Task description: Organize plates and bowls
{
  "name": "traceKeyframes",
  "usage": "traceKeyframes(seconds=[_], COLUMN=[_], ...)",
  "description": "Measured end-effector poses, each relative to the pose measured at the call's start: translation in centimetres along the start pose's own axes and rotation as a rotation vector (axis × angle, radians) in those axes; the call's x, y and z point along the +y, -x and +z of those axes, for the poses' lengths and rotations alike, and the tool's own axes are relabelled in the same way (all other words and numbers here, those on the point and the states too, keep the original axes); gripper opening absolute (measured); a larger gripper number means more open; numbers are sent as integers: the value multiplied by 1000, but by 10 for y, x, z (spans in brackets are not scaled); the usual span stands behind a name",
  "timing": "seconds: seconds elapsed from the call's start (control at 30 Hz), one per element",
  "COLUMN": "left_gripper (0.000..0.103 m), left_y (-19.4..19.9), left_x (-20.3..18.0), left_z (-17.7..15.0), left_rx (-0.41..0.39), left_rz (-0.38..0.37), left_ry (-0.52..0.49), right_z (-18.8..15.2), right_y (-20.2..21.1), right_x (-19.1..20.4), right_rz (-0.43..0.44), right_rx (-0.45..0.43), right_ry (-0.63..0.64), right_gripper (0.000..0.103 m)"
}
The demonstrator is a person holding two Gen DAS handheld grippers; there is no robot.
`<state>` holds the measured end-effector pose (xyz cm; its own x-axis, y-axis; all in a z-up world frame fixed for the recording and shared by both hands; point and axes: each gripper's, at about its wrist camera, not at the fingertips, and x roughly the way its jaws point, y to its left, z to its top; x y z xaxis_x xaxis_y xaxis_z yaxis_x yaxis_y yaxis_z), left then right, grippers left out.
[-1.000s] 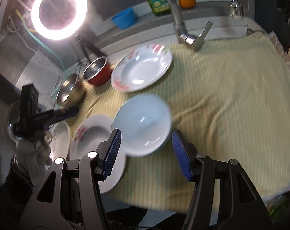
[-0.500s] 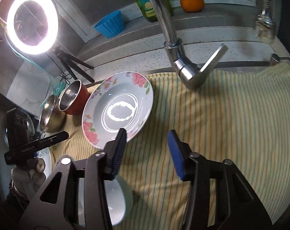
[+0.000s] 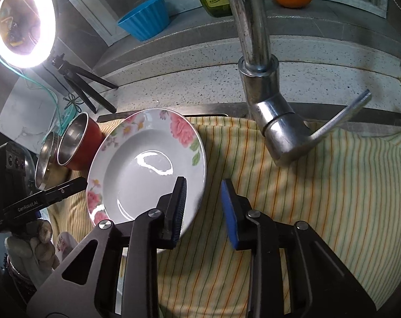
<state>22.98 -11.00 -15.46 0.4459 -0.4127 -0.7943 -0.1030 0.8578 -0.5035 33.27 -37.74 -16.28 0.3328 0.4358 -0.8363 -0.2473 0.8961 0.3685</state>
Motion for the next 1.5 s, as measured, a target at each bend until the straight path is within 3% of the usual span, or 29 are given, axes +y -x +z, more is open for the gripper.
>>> traceKeyframes(seconds=[0.4,0.67,1.13,1.27,1.5], left_gripper=[22,14,12,13,9], left_y=[-13,-22,-22,-20,-20], left_x=[1,-6,-10,-3,-8], left_z=[9,9,8,13,13], left_rx=[35,66,42,35,46], left_rz=[-18,-47,-5,-16,-4], left_ry=[-7,-33,-60,-19,-74], right_z=[10,11,10,11,12], right_y=[-20,-21,-20,-20,-20], right_x=[1,2,4,4,6], right_rz=[19,22,15,17,10], right_rx=[44,43,45,50,51], right_ry=[-9,-17,3,9,15], right_gripper=[12,12,12,12,12])
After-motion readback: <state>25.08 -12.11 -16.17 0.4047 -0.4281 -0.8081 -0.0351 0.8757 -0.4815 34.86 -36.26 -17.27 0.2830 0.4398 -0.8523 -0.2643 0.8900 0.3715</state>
